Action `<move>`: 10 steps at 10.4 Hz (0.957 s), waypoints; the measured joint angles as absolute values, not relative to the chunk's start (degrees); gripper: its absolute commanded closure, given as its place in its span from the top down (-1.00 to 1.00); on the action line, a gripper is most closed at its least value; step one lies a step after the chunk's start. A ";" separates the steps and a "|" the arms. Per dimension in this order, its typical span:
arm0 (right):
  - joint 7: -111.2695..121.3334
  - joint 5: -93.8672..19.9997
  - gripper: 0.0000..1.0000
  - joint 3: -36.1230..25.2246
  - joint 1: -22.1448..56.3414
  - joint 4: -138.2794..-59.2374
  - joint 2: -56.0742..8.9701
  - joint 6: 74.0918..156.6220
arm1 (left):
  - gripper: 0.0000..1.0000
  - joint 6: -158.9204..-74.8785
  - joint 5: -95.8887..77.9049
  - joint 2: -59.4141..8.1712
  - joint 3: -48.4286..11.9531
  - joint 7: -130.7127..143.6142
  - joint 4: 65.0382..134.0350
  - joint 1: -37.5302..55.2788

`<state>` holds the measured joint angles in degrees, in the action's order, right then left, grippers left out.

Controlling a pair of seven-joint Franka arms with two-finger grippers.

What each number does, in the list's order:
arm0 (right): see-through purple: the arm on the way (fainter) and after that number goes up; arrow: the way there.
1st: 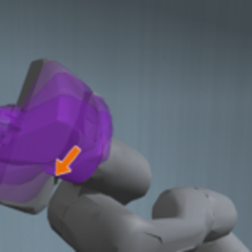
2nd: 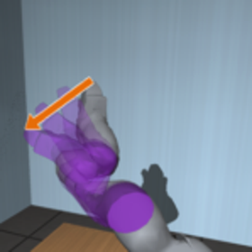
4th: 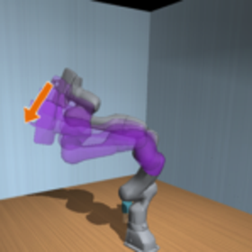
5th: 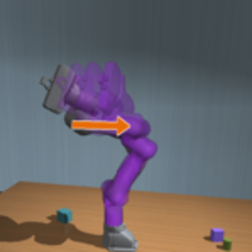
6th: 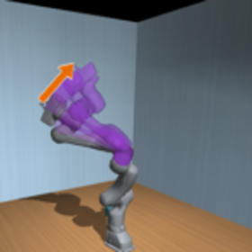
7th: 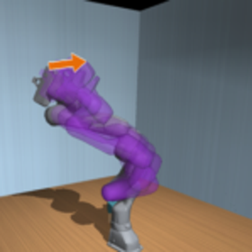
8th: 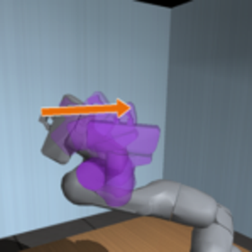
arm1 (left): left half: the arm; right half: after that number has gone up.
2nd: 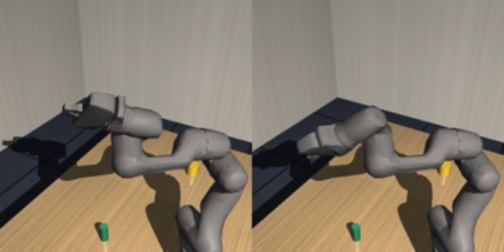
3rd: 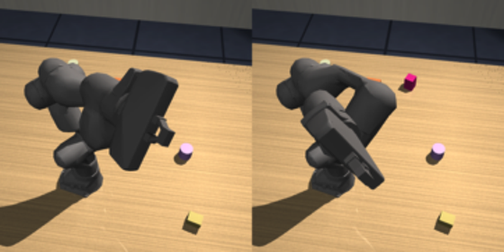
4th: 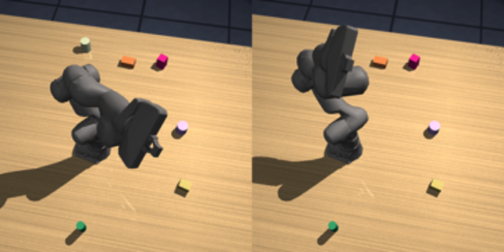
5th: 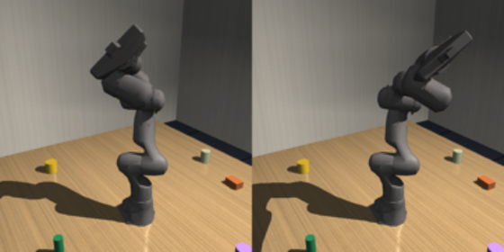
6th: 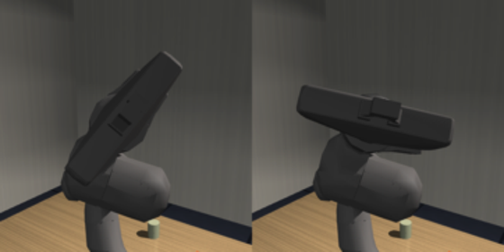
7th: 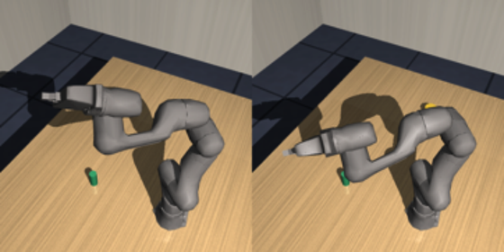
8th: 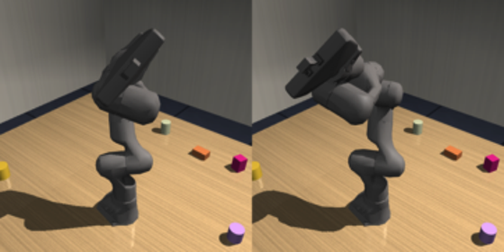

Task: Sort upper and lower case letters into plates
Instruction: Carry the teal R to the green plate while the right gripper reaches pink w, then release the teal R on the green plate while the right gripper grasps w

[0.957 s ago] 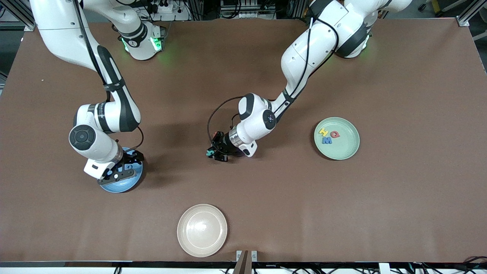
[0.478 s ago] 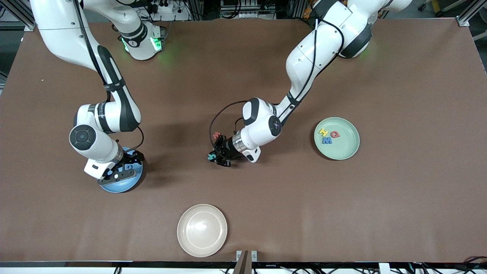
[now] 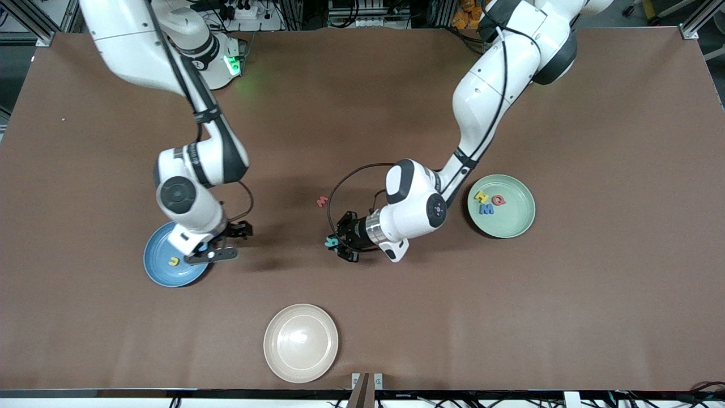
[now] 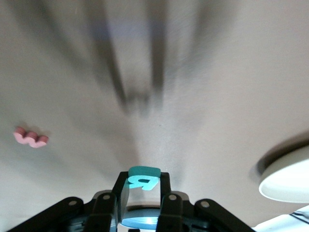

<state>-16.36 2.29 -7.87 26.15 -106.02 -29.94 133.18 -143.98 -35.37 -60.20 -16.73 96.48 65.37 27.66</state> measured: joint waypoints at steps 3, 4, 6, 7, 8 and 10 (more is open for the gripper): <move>-35.57 -0.73 1.00 -7.44 36.02 -106.01 -29.94 132.71 | -0.80 -136.90 -23.06 -55.81 -16.66 86.02 67.85 23.36; -38.50 -5.15 1.00 -7.40 38.08 -106.01 -29.95 132.71 | -0.80 -135.46 -20.03 -53.40 -16.59 78.71 70.93 21.02; -44.91 -9.04 1.00 -7.33 39.78 -106.07 -30.10 132.70 | -0.79 -130.18 -17.72 -46.73 -16.49 61.93 78.46 15.35; -49.24 -9.18 1.00 -7.31 40.70 -106.15 -30.24 133.16 | -0.79 -126.33 -15.38 -43.03 -16.44 54.05 82.24 12.56; -53.34 -9.28 1.00 -7.30 41.73 -106.55 -30.40 134.78 | -0.79 -123.47 -12.10 -39.45 -16.42 47.54 86.29 9.98; -58.73 -9.31 1.00 -7.24 43.92 -108.28 -31.06 138.64 | -0.73 -121.73 -7.64 -32.17 -16.40 36.62 96.60 5.47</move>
